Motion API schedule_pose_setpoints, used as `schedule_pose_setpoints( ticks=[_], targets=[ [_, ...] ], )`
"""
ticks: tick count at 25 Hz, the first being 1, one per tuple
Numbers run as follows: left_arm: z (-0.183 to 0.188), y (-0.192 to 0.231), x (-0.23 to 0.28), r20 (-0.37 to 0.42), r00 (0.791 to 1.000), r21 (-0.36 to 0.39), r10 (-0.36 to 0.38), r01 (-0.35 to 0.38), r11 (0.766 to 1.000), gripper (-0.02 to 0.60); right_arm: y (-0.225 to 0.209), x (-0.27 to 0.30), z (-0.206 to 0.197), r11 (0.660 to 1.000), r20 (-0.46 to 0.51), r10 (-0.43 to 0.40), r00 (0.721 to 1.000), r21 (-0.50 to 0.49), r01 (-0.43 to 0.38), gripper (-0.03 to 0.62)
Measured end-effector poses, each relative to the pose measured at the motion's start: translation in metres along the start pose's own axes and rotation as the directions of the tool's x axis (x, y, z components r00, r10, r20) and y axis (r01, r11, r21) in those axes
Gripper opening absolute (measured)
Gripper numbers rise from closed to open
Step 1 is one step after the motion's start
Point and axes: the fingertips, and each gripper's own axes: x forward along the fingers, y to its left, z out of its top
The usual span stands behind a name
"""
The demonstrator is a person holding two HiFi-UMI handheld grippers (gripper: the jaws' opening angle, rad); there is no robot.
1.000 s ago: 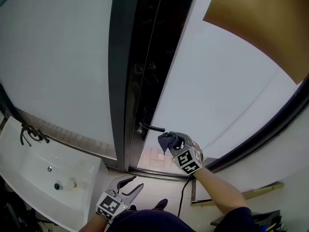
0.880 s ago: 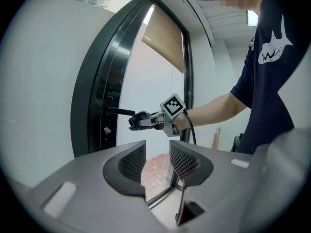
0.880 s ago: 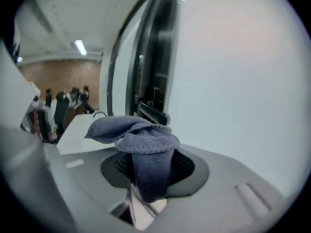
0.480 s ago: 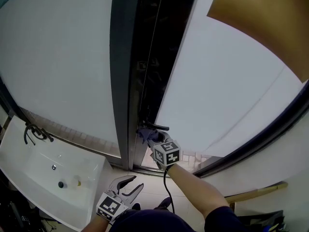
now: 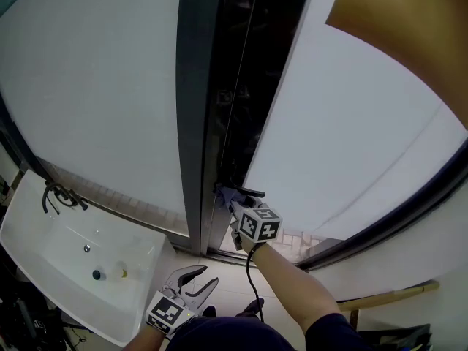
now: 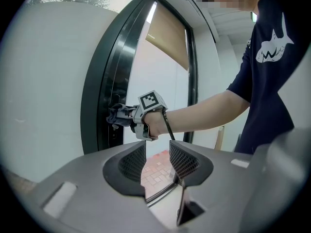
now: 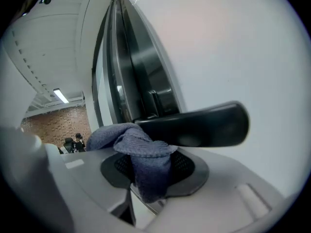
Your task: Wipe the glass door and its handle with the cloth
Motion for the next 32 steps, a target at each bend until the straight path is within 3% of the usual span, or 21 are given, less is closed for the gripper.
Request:
schedule_pose_setpoints(
  ticks=[5,20,27,32],
  targets=[
    [0.003,-0.003,0.003,0.004,1.000,0.005,-0.019,0.019,1.000,0.146,-0.017,-0.022,0.000,0.998,0.018,-0.024,1.000,0.064,0.023,0.144],
    [0.008,-0.012,0.015,0.008,0.998,0.025,-0.064,0.064,0.998,0.146,-0.075,-0.086,0.009,0.989,0.056,-0.136,0.989,0.073,0.131,0.144],
    [0.006,-0.009,0.012,0.007,0.999,0.016,-0.048,0.048,0.999,0.146,-0.051,-0.071,-0.020,0.997,-0.016,-0.075,0.997,0.027,0.076,0.144],
    [0.001,-0.004,0.009,-0.005,0.999,0.003,-0.035,0.035,0.999,0.146,-0.029,-0.031,-0.009,0.996,0.052,-0.032,0.998,0.090,0.027,0.144]
  ],
)
